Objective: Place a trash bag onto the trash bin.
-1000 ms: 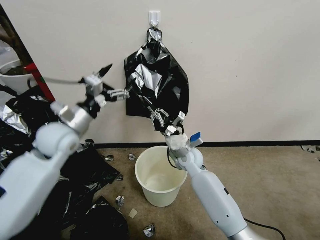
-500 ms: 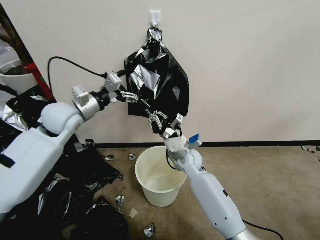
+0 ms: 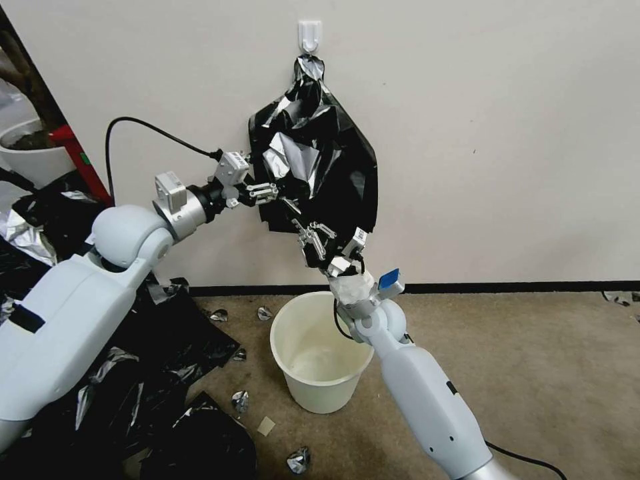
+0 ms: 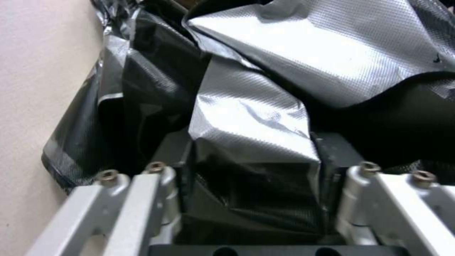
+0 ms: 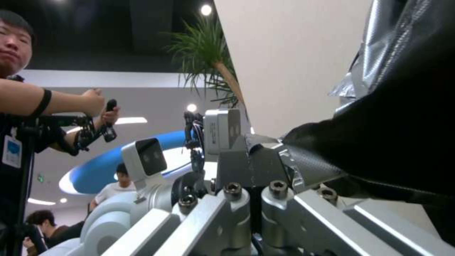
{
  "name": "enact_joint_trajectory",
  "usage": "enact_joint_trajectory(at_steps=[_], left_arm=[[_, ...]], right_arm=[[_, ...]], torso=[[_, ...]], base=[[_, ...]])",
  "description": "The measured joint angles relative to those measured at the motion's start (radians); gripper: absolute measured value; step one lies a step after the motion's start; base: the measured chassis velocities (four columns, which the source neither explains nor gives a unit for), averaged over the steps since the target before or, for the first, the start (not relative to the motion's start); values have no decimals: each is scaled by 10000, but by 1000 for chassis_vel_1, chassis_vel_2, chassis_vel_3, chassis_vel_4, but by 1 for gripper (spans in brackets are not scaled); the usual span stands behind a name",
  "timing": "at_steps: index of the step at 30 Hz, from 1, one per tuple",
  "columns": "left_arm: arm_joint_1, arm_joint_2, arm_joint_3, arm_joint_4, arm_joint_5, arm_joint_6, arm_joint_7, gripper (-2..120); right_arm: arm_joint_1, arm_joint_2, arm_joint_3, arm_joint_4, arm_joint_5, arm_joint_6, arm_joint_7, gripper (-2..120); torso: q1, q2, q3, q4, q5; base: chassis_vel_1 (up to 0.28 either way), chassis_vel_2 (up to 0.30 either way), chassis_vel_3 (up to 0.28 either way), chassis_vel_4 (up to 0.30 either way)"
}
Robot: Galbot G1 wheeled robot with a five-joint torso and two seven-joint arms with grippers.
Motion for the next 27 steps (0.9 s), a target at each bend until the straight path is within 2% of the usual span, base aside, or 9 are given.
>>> enact_joint_trajectory(at_steps=[7, 9, 12, 18, 21, 22, 24, 25, 27], left_arm=[[270, -113, -245, -197, -151, 183, -352, 17], [310, -148, -277, -219, -211, 191, -478, 14], [433, -290, -372, -288, -430, 196, -817, 0], [580, -492, -436, -276, -646, 43, -1008, 0], [672, -592, -425, -265, -784, -131, -1026, 0], [672, -592, -425, -265, -784, -131, -1026, 0], [742, -657, -424, -286, -852, -157, -1026, 0], [742, -657, -424, -286, -852, -157, -1026, 0], [795, -688, -413, -354, -922, -163, -1034, 0]], right_arm=[[-405, -134, 1, 536, -54, 265, 1405, 0], [-563, -161, 6, 757, -69, 312, 1724, 2], [-1330, -250, 186, 1614, -314, 513, 2542, 17], [-2359, -608, 596, 3035, -764, 767, 3290, 35], [-1998, -1511, 556, 3930, -1278, 594, 5510, 48], [-1998, -1511, 556, 3930, -1278, 594, 5510, 48], [-1194, -2321, 473, 4074, -2686, -32, 6747, 59], [-1194, -2321, 473, 4074, -2686, -32, 6747, 59], [-336, -3075, 450, 3781, -5108, -569, 7033, 70]], torso=[[0, 0, 0, 1, 0], [0, 0, 0, 1, 1], [0, 0, -1, 1, 1], [-1, 0, -1, -3, 3], [-1, 0, -1, -3, 3], [-1, 0, -1, -3, 3], [-1, 0, -1, -1, 4], [-1, 0, -1, -1, 4], [-1, 0, 0, 1, 2]], base=[[0, 0, 0, 0], [0, 0, 0, 0], [0, 0, 0, 0], [0, 0, 0, 0], [0, 0, 0, 0], [0, 0, 0, 0], [0, 0, 0, 0], [0, 0, 0, 0], [0, 0, 0, 0]])
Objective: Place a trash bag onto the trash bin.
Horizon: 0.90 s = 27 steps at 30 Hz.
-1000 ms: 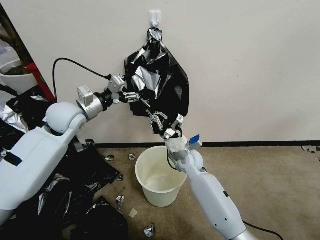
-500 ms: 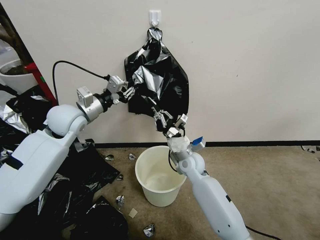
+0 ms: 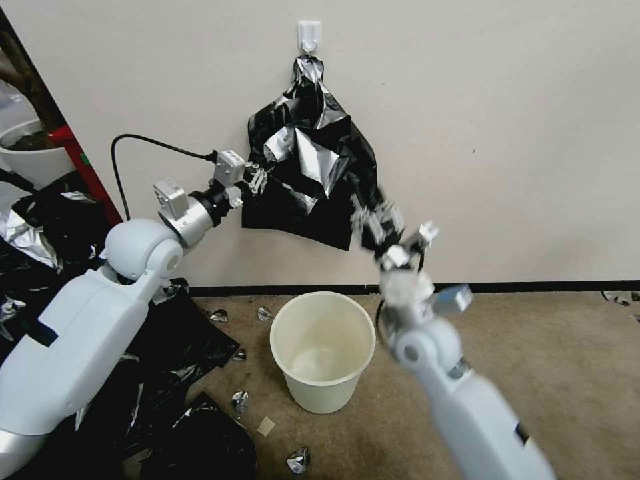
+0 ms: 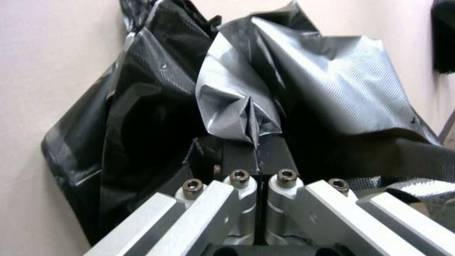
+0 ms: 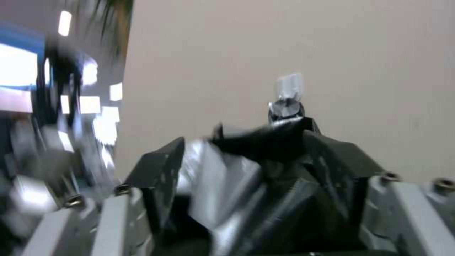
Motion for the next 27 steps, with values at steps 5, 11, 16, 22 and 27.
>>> enact_joint_trajectory(at_steps=[5, 11, 16, 22, 27], left_arm=[[29, 0, 44, -58, -31, -4, -46, 0], [95, -18, 45, -58, -29, -7, -63, 0], [163, -55, 9, -61, -16, -12, -64, 0], [267, -129, -154, -226, -43, -22, -76, 0], [367, -134, -223, -363, -174, -22, -98, 0]], right_arm=[[1173, -752, -431, -289, -1779, -546, -78, 89], [1914, -1070, -879, -494, -2161, -1002, -258, 100], [2549, -1367, -1279, -544, -2331, -2006, -568, 100], [2759, -1622, -1240, -411, -3329, -3526, -774, 98], [2578, -1552, -1146, -294, -3999, -3897, -785, 86]], torso=[[0, 0, 0, -1, 0], [0, 0, 0, 0, 0], [0, 0, 0, 0, -1], [0, 0, 0, -1, -3], [0, 0, 0, -1, -2]], base=[[0, 0, 0, 0], [0, 0, 0, 0], [0, 0, 0, 0], [0, 0, 0, 0], [0, 0, 0, 0]])
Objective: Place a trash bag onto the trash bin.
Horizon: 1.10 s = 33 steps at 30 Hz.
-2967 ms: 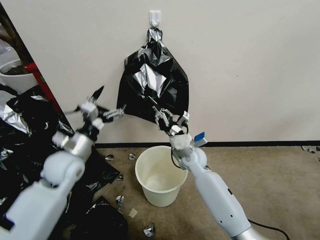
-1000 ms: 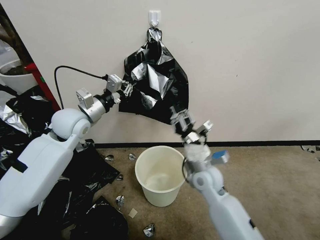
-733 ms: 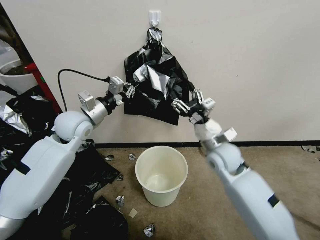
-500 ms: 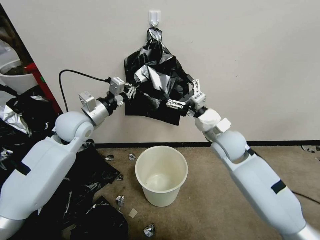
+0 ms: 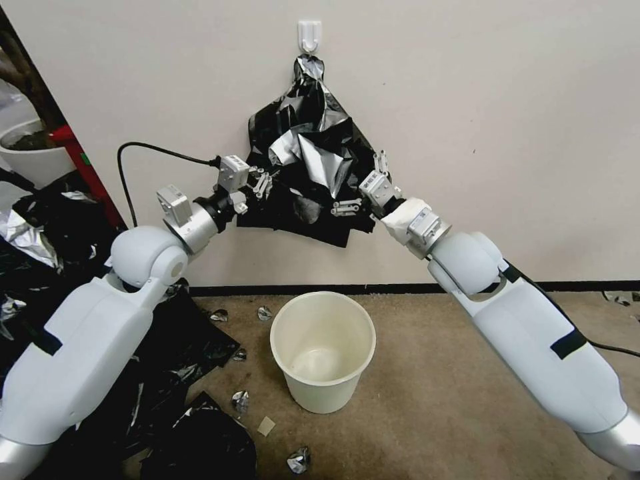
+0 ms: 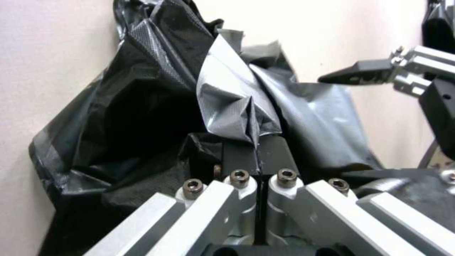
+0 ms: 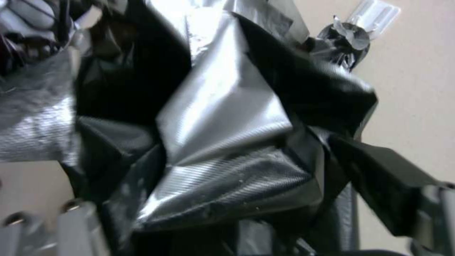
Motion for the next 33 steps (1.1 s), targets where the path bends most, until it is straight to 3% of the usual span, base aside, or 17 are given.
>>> enact_joint_trajectory(at_steps=[17, 20, 23, 24, 30, 33], left_arm=[[436, 91, -496, -406, -240, 22, -13, 0], [522, 103, -599, -458, -248, 22, -16, 0], [527, 103, -604, -461, -248, 23, -16, 0], [684, 102, -744, -517, -250, 23, -25, 0], [1009, 33, -995, -630, -234, 7, -48, 0], [1376, -52, -1270, -842, -211, -12, -99, 0]], right_arm=[[241, 549, 33, -188, -499, 279, 5, 22], [99, 566, 88, -181, -468, 302, 241, 14], [90, 566, 90, -179, -464, 303, 262, 14], [-192, 570, 106, -62, -115, 297, 1046, 1], [-795, 580, -114, 403, 1848, 297, 2585, 0], [-1413, 847, -353, 1209, 4249, 566, 3607, 0]], torso=[[0, 1, 0, 1, -1], [0, 1, 0, 1, -1], [0, 2, 0, 0, -1], [0, 2, 0, 0, -1], [0, 2, 0, 0, 0], [0, 2, 0, 0, 0]], base=[[0, 0, 0, 0], [0, 0, 0, 0], [0, 0, 0, 0], [0, 0, 0, 0], [0, 0, 0, 0], [0, 0, 0, 0]])
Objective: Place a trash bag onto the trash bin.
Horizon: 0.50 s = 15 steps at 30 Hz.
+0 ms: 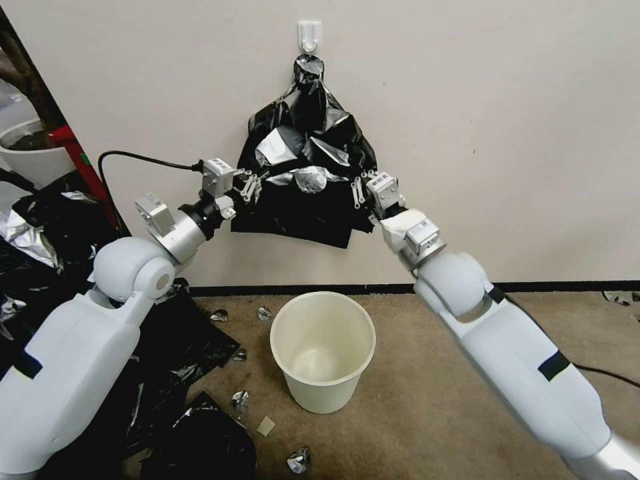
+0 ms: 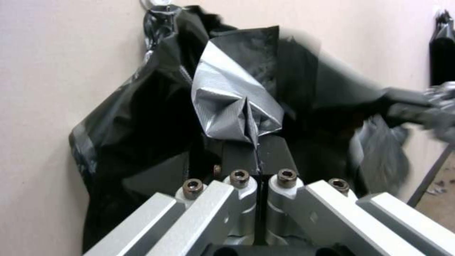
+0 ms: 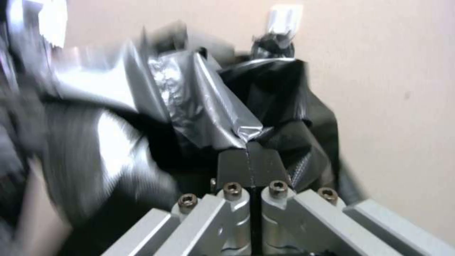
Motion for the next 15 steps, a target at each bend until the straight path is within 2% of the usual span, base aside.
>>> enact_joint_trajectory(at_steps=[1, 2, 4, 5, 7, 11, 15], left_arm=[[213, -35, -107, -125, 12, -42, -51, 0], [213, -35, -107, -125, 12, -42, -51, 0], [854, -159, -354, -449, 97, -168, -196, 0], [854, -159, -354, -449, 97, -168, -196, 0], [1720, -350, -598, -842, 339, -271, -378, 0], [2951, -705, -887, -1473, 591, -383, -601, 0], [3967, -1211, -1083, -2117, 872, -564, -660, 0]], right_arm=[[-273, 137, -28, 369, 797, 101, 261, 0], [-273, 137, -28, 369, 797, 101, 261, 0], [-1134, 503, -42, 1267, 2340, 482, 446, 0], [-1134, 503, -42, 1267, 2340, 482, 446, 0], [-2155, 819, 52, 1990, 3043, 683, 424, 0], [-3608, 1111, 238, 2626, 3096, 827, 331, 0], [-4840, 1357, 473, 2899, 2322, 1235, 124, 0]], torso=[[0, 0, -1, 1, 0], [0, 0, -1, 1, 0], [0, 0, -2, 1, -1], [0, 0, -2, 1, -1], [-1, 0, -2, 2, 0], [-1, 0, -2, 1, -1], [-1, 0, -2, 0, 1]], base=[[0, 0, 0, 0], [0, 0, 0, 0], [0, 0, 0, 0], [0, 0, 0, 0], [0, 0, 0, 0], [0, 0, 0, 0], [0, 0, 0, 0]])
